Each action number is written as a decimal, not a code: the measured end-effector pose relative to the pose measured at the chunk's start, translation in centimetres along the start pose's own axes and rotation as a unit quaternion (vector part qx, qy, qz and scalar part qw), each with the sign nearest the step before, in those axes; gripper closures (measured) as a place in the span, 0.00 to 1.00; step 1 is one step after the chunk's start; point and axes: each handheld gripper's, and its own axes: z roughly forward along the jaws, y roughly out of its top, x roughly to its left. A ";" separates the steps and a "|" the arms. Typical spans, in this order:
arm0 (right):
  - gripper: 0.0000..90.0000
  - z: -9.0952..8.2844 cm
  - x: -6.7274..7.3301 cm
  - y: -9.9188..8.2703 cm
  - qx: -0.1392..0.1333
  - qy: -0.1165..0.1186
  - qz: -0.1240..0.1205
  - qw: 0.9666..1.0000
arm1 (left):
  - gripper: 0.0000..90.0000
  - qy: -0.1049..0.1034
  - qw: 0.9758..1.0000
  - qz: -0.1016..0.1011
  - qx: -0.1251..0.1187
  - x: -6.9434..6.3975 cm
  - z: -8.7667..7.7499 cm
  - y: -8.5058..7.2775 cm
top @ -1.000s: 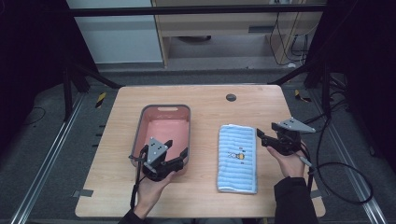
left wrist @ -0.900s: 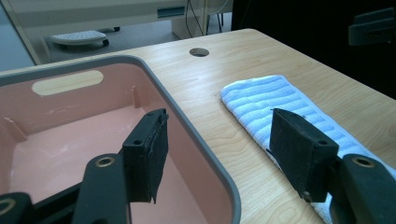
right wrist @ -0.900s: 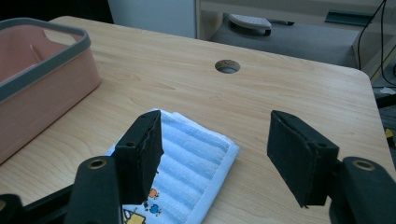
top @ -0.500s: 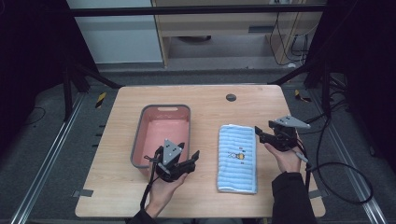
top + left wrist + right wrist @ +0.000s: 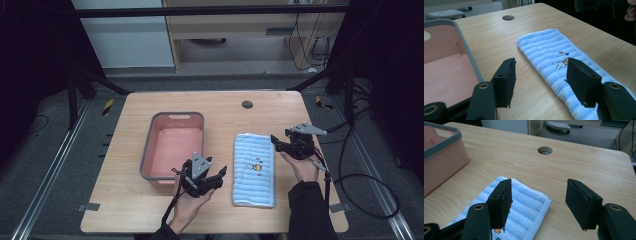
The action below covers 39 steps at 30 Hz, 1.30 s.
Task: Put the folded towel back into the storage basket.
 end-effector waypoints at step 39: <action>0.50 4.6 -0.1 -2.1 0.054 -0.006 -0.003 0.999 | 0.52 -0.019 0.997 0.008 0.070 -3.0 5.1 -3.5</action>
